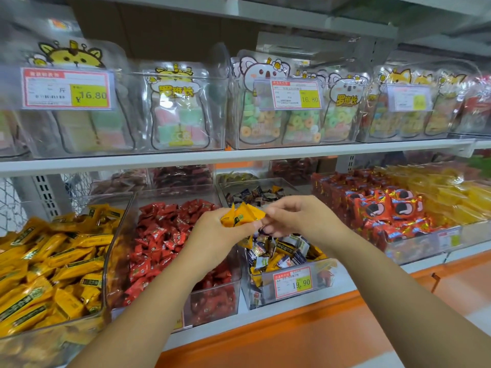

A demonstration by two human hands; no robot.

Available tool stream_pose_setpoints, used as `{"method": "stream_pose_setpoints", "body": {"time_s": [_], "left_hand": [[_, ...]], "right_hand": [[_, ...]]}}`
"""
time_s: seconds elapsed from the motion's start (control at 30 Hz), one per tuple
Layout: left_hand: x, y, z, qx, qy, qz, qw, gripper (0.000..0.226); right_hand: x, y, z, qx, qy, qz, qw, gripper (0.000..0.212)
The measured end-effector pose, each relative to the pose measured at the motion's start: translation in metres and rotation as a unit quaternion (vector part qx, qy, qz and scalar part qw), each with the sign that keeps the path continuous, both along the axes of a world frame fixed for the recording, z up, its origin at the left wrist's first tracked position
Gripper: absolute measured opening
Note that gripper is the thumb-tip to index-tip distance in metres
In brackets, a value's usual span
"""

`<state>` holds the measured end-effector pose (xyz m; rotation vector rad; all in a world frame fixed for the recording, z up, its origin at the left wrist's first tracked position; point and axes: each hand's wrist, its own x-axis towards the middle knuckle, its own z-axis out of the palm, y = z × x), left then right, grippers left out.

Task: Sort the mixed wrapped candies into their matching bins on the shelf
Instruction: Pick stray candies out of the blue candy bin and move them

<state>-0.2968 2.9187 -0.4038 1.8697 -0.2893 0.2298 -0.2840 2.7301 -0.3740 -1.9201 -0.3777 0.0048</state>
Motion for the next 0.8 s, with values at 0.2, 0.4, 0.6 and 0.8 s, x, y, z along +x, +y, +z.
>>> {"method": "stream_pose_setpoints", "body": {"time_s": [0.2, 0.4, 0.6, 0.8], "left_hand": [[-0.003, 0.009, 0.001, -0.032, 0.011, 0.003, 0.999, 0.016], [0.002, 0.011, -0.004, -0.037, 0.018, 0.02, 0.999, 0.029], [-0.005, 0.015, 0.0, -0.059, 0.033, 0.021, 0.998, 0.013], [-0.002, 0.011, 0.001, -0.112, 0.041, 0.035, 0.992, 0.015]], "right_hand": [[0.025, -0.02, -0.038, -0.493, -0.044, -0.042, 0.868, 0.019], [0.03, -0.011, -0.058, -0.451, -0.069, -0.086, 0.886, 0.017], [0.026, -0.018, -0.045, -0.242, -0.06, -0.123, 0.961, 0.015], [0.005, 0.012, -0.021, -0.062, -0.134, -0.067, 0.987, 0.014]]}}
